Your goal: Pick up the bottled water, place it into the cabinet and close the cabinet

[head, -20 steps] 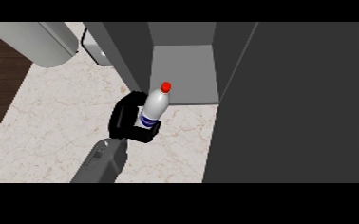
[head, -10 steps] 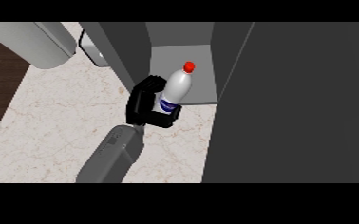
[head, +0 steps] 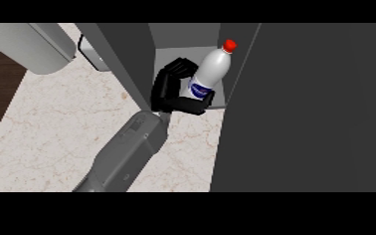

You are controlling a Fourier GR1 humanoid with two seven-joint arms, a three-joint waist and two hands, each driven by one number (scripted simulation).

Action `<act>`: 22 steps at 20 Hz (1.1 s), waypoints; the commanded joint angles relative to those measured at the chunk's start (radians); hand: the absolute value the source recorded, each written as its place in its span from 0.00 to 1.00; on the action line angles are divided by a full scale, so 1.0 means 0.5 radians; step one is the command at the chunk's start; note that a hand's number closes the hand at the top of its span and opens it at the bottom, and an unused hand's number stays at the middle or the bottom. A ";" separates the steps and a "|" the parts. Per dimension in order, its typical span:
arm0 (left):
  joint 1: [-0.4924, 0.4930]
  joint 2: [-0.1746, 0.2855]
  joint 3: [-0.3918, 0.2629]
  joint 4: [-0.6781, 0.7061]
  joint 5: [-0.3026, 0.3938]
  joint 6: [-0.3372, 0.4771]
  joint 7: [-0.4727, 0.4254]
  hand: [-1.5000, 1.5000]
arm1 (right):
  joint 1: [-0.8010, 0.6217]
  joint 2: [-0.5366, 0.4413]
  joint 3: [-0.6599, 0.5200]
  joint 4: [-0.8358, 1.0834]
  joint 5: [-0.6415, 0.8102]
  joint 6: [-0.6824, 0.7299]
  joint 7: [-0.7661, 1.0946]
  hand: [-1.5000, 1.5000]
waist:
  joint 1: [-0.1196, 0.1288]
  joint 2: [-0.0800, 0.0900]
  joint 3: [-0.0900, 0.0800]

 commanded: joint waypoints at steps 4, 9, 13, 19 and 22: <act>-0.400 0.000 -0.184 0.218 0.296 0.299 0.073 1.00 | 0.013 0.015 -0.140 -0.003 -0.306 0.110 0.035 0.00 | -0.019 0.012 -0.001; -0.569 0.000 -0.159 0.494 0.337 0.360 0.026 1.00 | 0.058 -0.125 -0.428 0.064 -0.637 0.288 0.025 0.00 | -0.093 0.021 0.000; -0.707 0.000 -0.211 0.680 0.351 0.395 0.024 1.00 | -0.026 -0.152 -0.465 0.248 -0.646 0.354 -0.027 0.00 | -0.063 0.028 0.001; -0.768 0.000 -0.134 0.992 0.434 0.354 -0.039 1.00 | -0.049 -0.145 -0.429 0.162 -0.669 0.341 0.024 0.00 | -0.100 0.051 -0.002; -0.859 0.000 -0.118 1.121 0.418 0.420 0.000 1.00 | -0.080 -0.171 -0.475 0.220 -0.740 0.327 0.047 0.00 | -0.106 0.058 -0.001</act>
